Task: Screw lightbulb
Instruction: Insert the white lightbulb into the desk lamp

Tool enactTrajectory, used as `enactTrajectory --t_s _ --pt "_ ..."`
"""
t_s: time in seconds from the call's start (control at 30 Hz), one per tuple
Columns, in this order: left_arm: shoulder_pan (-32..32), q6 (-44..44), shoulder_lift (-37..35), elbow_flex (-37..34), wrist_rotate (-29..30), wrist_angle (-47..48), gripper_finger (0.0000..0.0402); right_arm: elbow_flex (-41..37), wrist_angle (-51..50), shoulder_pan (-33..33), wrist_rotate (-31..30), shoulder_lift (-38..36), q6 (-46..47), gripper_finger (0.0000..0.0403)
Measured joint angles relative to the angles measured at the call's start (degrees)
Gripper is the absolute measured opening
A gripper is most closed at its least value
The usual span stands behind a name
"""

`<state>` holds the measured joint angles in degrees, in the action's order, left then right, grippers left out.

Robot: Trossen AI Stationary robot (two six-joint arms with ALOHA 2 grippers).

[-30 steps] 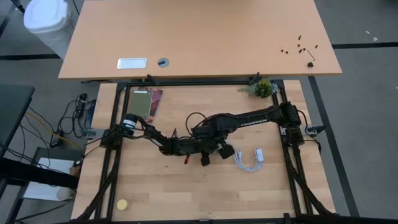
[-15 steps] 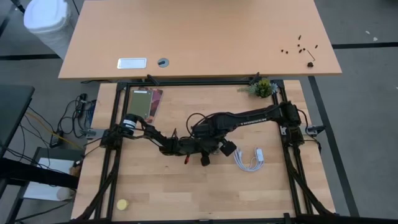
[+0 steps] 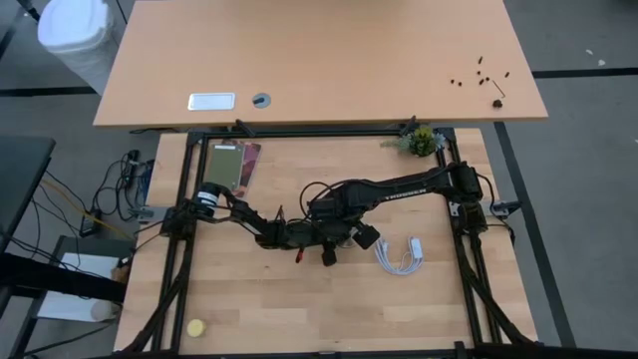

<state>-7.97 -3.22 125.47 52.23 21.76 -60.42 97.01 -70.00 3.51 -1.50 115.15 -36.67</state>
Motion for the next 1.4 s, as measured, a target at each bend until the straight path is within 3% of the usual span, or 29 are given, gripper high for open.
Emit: enactTrajectory --t_s 0.23,0.4,0.73,1.03,1.23,1.4 --pt "0.0 0.0 0.0 0.0 0.0 0.0 0.0187 -0.04 0.37 0.0 0.3 0.0 0.61 0.0283" --pt "0.0 0.02 0.0 0.0 0.0 0.0 0.0187 -0.04 0.37 0.0 0.28 0.0 7.37 0.0246" --pt "0.0 0.02 0.0 0.0 -0.02 -0.02 0.0187 -0.07 1.33 0.0 0.24 0.0 39.71 0.028" --pt "-0.01 0.02 0.02 -0.02 -0.02 -0.01 0.0187 -0.07 1.62 -0.06 -0.07 0.0 69.59 0.0251" --pt "-0.04 0.07 0.04 -0.09 0.02 -0.09 0.0187 -0.07 1.93 -0.07 0.07 -0.02 81.63 0.0284" --pt "-0.05 0.13 0.04 -0.09 0.04 -0.09 0.0187 -0.07 1.82 -0.13 0.24 -0.05 82.72 0.0298"
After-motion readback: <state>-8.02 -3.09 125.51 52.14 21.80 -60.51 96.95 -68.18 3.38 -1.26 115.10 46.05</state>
